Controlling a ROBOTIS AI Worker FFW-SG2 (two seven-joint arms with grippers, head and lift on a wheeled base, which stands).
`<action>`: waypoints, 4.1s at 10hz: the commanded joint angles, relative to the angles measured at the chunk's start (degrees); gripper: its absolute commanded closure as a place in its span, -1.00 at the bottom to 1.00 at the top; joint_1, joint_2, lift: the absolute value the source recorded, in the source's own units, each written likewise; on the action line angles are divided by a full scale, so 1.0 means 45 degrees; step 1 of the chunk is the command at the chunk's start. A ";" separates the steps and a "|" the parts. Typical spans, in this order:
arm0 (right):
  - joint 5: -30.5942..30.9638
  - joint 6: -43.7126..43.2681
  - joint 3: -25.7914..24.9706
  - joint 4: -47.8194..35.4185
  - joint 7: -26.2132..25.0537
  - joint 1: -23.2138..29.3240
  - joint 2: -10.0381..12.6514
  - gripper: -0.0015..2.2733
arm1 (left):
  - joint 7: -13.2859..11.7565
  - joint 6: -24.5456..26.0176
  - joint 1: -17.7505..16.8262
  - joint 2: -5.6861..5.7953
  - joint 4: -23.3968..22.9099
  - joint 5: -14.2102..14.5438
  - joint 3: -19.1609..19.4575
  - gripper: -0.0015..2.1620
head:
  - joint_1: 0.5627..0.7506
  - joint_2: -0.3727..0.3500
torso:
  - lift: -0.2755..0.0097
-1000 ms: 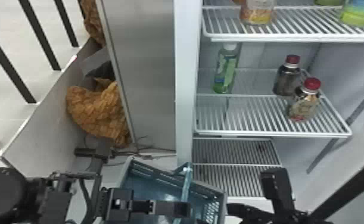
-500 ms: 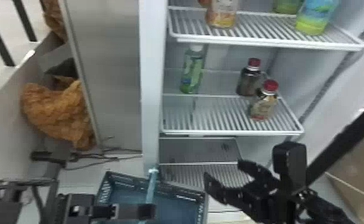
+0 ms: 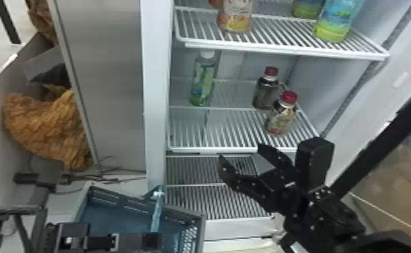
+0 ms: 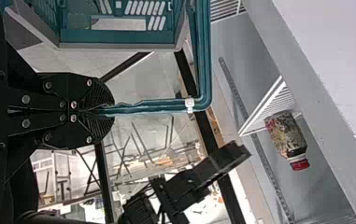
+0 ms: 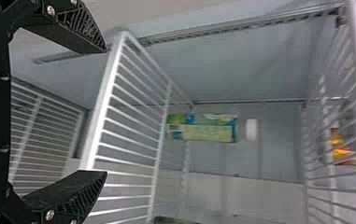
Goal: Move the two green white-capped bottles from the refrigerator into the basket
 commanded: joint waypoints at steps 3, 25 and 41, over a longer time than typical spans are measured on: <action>-0.0340 -0.2523 0.0845 0.2135 -0.0778 -0.0995 -0.0012 -0.93 | -0.0001 0.0007 0.0038 0.0000 0.0000 0.0088 -0.0004 0.08 | 0.41 -0.41 | -0.92; -0.0467 -0.8741 0.2597 1.3292 -0.2829 -0.8652 0.0340 -1.00 | 0.0039 0.0007 -0.0212 0.0098 0.0031 0.0215 -0.0309 0.08 | 0.41 -0.28 | -0.92; -0.1660 -0.9085 0.5060 1.6792 -0.4040 -1.1433 0.0281 -0.27 | 0.0058 0.0007 -0.0368 0.0039 0.0125 0.0367 -0.0461 0.08 | 0.41 -0.15 | -0.92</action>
